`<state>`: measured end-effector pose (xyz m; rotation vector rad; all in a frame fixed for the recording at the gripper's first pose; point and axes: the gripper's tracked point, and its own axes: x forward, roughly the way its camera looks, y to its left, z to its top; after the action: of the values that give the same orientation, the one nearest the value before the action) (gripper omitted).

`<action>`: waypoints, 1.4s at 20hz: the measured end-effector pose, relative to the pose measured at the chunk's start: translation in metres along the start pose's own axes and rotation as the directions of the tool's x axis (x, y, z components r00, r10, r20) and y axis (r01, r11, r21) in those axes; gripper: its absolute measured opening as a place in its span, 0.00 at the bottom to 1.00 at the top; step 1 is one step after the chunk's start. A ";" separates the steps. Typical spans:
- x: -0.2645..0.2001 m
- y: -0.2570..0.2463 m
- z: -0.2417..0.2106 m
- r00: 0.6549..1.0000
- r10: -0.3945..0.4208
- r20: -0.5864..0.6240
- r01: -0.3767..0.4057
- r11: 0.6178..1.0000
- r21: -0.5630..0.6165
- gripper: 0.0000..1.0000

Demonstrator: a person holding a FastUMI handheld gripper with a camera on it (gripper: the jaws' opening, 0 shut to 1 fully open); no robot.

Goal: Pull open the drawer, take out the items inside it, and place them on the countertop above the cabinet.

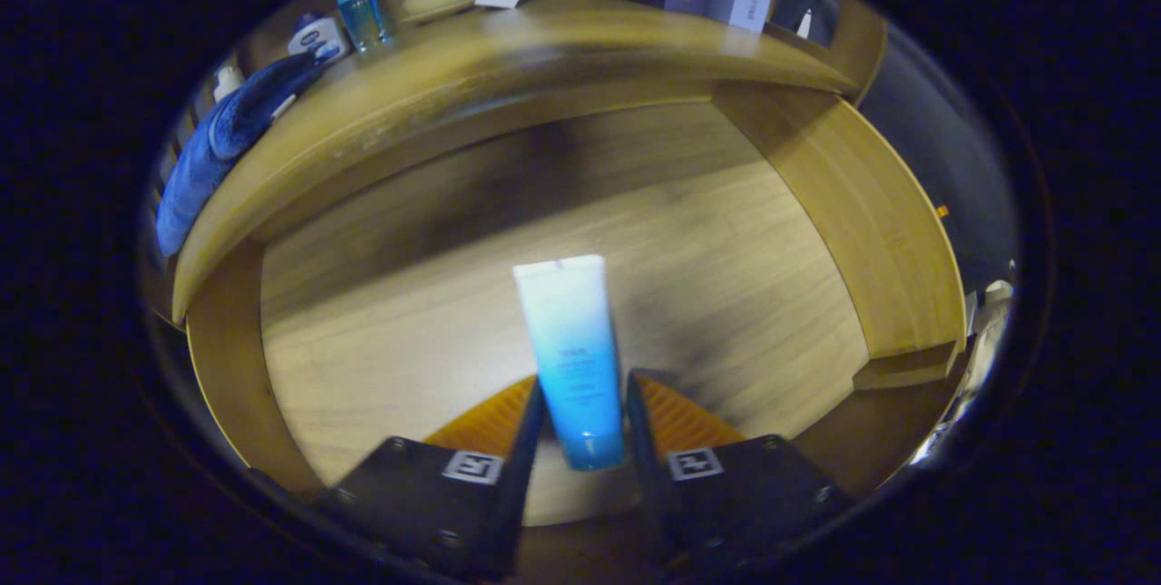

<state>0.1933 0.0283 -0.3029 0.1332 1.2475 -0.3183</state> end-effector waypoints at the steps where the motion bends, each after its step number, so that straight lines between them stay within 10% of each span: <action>1: 0.000 -0.001 0.000 1.000 -0.001 0.000 0.001 1.000 -0.001 0.56; 4: -0.004 0.004 0.008 0.999 0.021 0.044 -0.022 1.000 0.011 0.39; 18: -0.143 -0.013 0.029 0.940 -0.144 0.310 0.132 0.989 0.059 0.39; 28: -0.150 0.054 0.148 0.856 0.092 0.509 -0.063 0.995 -0.075 0.38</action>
<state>0.3025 0.0641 -0.1186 0.0445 0.7155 -0.2276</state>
